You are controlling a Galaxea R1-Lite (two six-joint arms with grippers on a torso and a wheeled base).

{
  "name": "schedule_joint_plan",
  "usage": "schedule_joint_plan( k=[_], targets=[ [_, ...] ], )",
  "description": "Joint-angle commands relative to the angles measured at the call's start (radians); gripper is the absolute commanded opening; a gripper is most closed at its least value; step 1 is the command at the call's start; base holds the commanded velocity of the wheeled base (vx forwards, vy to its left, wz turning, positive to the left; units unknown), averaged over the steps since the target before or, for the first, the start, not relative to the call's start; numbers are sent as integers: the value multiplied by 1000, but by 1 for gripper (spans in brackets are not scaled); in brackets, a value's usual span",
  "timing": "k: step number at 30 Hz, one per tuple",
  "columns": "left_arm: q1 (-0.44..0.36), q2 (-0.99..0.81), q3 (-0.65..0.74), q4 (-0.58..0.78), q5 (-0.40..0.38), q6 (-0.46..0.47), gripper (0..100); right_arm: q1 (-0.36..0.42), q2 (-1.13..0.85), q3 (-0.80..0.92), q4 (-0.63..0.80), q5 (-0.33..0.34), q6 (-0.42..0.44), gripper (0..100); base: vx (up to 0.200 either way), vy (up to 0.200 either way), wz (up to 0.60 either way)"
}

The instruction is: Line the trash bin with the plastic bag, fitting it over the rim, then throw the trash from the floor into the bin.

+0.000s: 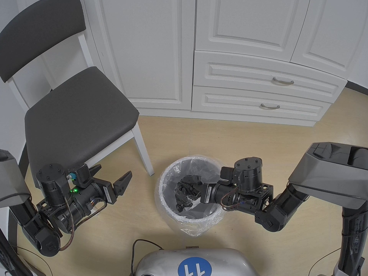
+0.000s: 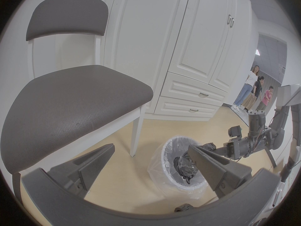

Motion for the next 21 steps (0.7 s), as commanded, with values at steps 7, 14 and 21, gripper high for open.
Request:
schedule_joint_plan(
  k=[7,14,21],
  targets=[
    [-1,8,-1,-2,1,-1,100,-10,103,-30,-18,-1,4,0,0,0,0],
    [-3,8,1,-4,1,-1,100,-19,153,-62,-21,-15,4,0,0,0,0],
    [-9,10,1,-4,1,-1,100,-21,167,-68,-65,-30,4,100,0,0,0]
  ],
)
